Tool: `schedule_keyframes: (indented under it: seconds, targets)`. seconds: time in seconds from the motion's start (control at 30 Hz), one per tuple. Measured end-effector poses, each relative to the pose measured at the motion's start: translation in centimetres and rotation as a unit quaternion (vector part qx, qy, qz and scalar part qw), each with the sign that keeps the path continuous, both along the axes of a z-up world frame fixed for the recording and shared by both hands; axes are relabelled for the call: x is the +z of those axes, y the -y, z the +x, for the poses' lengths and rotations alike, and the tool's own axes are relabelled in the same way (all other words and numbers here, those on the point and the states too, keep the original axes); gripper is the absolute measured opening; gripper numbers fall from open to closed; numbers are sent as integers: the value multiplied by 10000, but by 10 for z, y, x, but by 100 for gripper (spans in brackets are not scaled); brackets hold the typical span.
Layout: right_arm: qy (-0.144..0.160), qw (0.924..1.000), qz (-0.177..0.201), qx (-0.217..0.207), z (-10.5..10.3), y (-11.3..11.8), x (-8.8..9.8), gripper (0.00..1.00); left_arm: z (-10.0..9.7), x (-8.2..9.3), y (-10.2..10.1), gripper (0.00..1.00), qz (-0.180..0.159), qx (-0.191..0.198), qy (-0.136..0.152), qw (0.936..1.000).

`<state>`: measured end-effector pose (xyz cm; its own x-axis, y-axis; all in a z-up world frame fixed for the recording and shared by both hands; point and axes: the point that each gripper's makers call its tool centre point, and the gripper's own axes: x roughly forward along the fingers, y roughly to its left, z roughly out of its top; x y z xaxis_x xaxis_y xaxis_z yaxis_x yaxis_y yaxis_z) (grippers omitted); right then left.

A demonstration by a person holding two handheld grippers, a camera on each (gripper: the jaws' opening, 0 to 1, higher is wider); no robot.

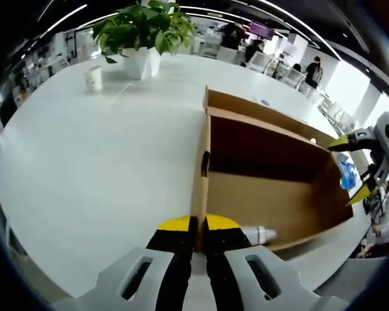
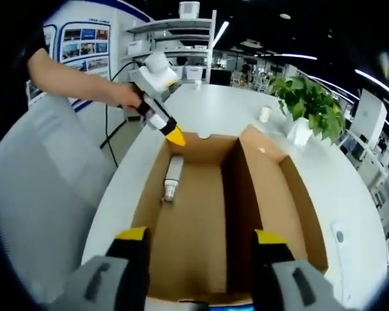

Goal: Operate the shoe box by opening the lid, removing the specified soft item, and placing it in the target area until the item is outside and the box remains undamaged.

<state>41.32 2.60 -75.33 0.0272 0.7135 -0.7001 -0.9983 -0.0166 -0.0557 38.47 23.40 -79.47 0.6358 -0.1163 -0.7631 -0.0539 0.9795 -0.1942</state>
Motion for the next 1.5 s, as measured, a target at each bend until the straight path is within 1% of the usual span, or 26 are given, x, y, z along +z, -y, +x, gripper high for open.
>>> schedule_keyframes:
  seconds: [0.3, 0.63, 0.73, 0.87, 1.03, 1.13, 1.2, 1.37, 1.5]
  targets:
    - [-69, 9999, 34, 91, -4, -20, -9, 60, -1, 1, 1, 3, 1, -4, 0, 10000]
    - [-162, 9999, -14, 51, -5, -41, -28, 59, -1, 1, 1, 3, 11, -4, -4, 10000]
    - [-243, 9997, -14, 37, -6, -46, -33, 58, -2, 1, 1, 3, 8, -2, -4, 10000]
    - [-444, 9990, 96, -23, -9, -55, -37, 58, -1, 1, 0, 3, 4, 1, -2, 10000]
    - [-533, 9986, 71, -2, -13, -63, -47, 56, 0, 0, -1, 3, 6, 7, 3, 10000]
    - [-616, 9981, 34, -64, -13, -66, -54, 56, 0, 0, -1, 3, -4, 12, 3, 10000]
    - [-620, 9980, 15, -73, -14, -69, -58, 55, 0, 0, -1, 3, -20, 19, 5, 10000]
    - [-691, 9970, 192, -278, -10, -81, -55, 54, -1, 0, 0, 3, -22, 18, 4, 10000]
    - [-897, 9949, 282, -367, -12, -90, -56, 54, -2, 1, 1, 3, -14, 18, 5, 10000]
